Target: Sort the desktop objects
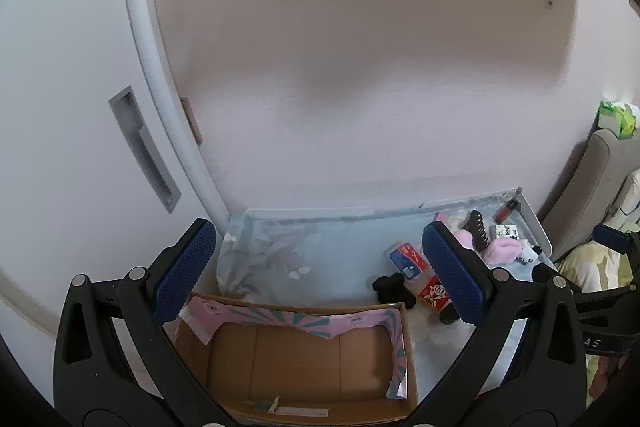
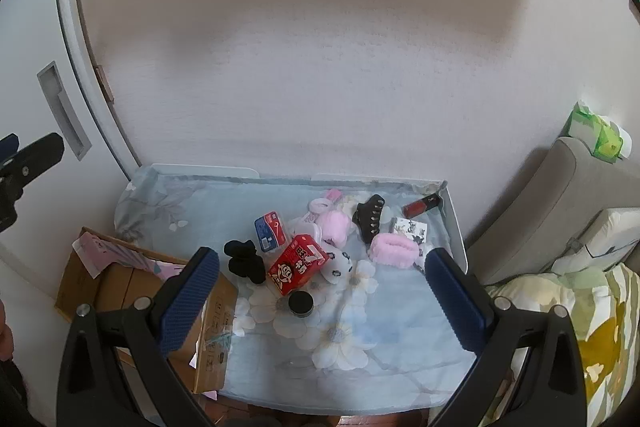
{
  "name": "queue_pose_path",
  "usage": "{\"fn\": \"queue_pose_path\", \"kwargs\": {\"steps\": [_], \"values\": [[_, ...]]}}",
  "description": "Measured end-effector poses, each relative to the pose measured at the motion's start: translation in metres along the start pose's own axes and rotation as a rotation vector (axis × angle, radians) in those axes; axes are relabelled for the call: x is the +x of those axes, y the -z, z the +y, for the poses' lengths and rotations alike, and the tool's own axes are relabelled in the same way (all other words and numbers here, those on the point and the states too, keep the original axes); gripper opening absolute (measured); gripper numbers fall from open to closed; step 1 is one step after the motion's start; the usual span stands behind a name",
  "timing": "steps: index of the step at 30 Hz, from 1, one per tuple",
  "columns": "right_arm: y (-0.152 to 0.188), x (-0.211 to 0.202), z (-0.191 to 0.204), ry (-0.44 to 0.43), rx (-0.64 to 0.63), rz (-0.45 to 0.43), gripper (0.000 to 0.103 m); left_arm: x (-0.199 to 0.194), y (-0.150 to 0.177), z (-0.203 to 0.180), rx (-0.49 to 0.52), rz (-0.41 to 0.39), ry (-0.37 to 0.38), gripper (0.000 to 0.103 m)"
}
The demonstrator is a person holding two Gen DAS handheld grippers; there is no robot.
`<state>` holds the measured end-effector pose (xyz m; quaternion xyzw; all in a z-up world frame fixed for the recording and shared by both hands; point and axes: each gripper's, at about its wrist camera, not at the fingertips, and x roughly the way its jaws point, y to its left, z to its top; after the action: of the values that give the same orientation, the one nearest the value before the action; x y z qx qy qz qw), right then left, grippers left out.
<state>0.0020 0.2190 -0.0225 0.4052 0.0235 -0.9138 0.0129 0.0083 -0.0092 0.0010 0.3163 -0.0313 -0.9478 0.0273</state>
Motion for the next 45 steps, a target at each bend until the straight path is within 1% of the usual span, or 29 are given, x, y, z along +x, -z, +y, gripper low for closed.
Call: {"fn": "queue_pose_path", "kwargs": {"steps": [4,10,14,16,21,24,26,30,31,33,36,41,43,45], "values": [[0.000,-0.001,0.003,0.003,0.001,-0.002,0.102,-0.002,0.000,0.001,-0.007,-0.010,-0.028,0.103],[-0.001,-0.003,0.003,0.005,-0.003,-0.010,0.102,-0.004,0.000,-0.001,-0.015,-0.013,-0.031,0.103],[-0.002,-0.002,-0.002,-0.016,0.024,0.002,0.102,-0.003,0.000,-0.005,-0.025,-0.009,-0.050,0.103],[-0.003,-0.003,-0.004,-0.031,0.036,-0.011,0.102,-0.003,0.001,-0.006,-0.025,-0.010,-0.059,0.103],[-0.005,-0.012,0.006,0.024,-0.018,-0.083,0.102,-0.001,0.003,-0.008,-0.032,0.002,-0.083,0.103],[-0.006,-0.009,0.015,0.079,-0.080,-0.076,0.102,0.002,0.003,-0.006,-0.054,0.010,-0.085,0.103],[-0.003,-0.009,0.020,0.102,-0.098,-0.077,0.102,0.004,0.004,-0.005,-0.055,0.015,-0.078,0.103],[0.003,-0.005,0.023,0.102,-0.123,-0.074,0.102,0.008,0.005,-0.005,-0.052,0.032,-0.092,0.103],[0.005,-0.006,0.022,0.096,-0.126,-0.068,0.102,0.009,0.005,-0.005,-0.058,0.038,-0.089,0.103],[0.006,-0.007,0.020,0.035,-0.116,-0.064,0.102,0.010,0.006,-0.003,-0.066,0.041,-0.081,0.103],[0.006,-0.007,0.011,-0.074,-0.044,-0.047,0.102,0.011,0.006,-0.002,-0.073,0.042,-0.067,0.103],[0.005,-0.006,0.010,-0.077,-0.026,-0.045,0.102,0.014,0.007,-0.001,-0.075,0.064,-0.062,0.103],[0.005,-0.007,0.010,-0.083,-0.016,-0.049,0.102,0.014,0.009,0.003,-0.094,0.068,-0.080,0.103],[0.006,-0.008,0.009,-0.078,-0.020,-0.056,0.102,0.011,0.011,0.007,-0.110,0.047,-0.102,0.103]]}}
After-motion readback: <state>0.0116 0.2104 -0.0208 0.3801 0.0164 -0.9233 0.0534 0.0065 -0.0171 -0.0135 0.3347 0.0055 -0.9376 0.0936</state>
